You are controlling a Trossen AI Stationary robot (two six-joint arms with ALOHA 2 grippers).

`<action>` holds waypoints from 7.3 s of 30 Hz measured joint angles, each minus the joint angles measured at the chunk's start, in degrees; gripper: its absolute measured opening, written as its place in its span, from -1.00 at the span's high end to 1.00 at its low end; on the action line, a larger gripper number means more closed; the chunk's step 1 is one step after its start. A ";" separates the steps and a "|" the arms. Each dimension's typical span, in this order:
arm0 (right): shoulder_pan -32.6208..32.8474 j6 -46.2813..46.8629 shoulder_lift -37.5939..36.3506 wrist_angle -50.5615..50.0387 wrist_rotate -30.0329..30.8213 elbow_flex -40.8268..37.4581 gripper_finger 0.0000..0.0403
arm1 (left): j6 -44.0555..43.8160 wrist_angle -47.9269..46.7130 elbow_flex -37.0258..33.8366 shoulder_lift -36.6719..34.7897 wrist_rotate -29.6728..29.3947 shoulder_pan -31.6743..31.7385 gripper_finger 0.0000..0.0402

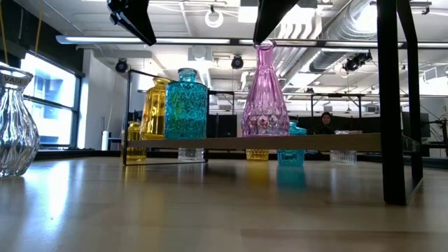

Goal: Sort vases onto shelf
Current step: Put the top right pink crystal vase on the shelf

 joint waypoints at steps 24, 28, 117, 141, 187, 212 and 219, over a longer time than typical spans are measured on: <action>-1.32 11.69 -0.04 -14.24 11.04 7.93 0.90 | 0.00 -0.02 0.00 0.00 0.02 -1.43 0.48; -2.87 14.67 -0.48 -15.52 9.86 7.91 0.96 | 0.00 -0.02 0.00 0.00 0.01 -2.60 0.48; -7.58 27.71 -28.15 37.93 -7.28 -44.81 1.00 | -19.52 -4.20 -10.80 -13.55 -16.53 -23.30 0.48; -7.58 28.95 -24.41 39.76 -10.93 -44.81 1.00 | -19.26 -4.19 -10.80 -13.55 -16.53 -23.30 0.48; -7.32 29.22 -19.67 47.55 -18.58 -44.85 1.00 | -18.88 -4.18 -10.79 -13.55 -16.53 -23.32 0.48; -7.33 29.19 -18.71 50.64 -21.42 -44.85 1.00 | -18.88 -4.19 -10.80 -13.55 -16.53 -23.31 0.48; -7.32 28.82 -18.71 52.84 -22.53 -44.85 1.00 | -18.89 -4.18 -10.80 -13.55 -16.54 -23.32 0.48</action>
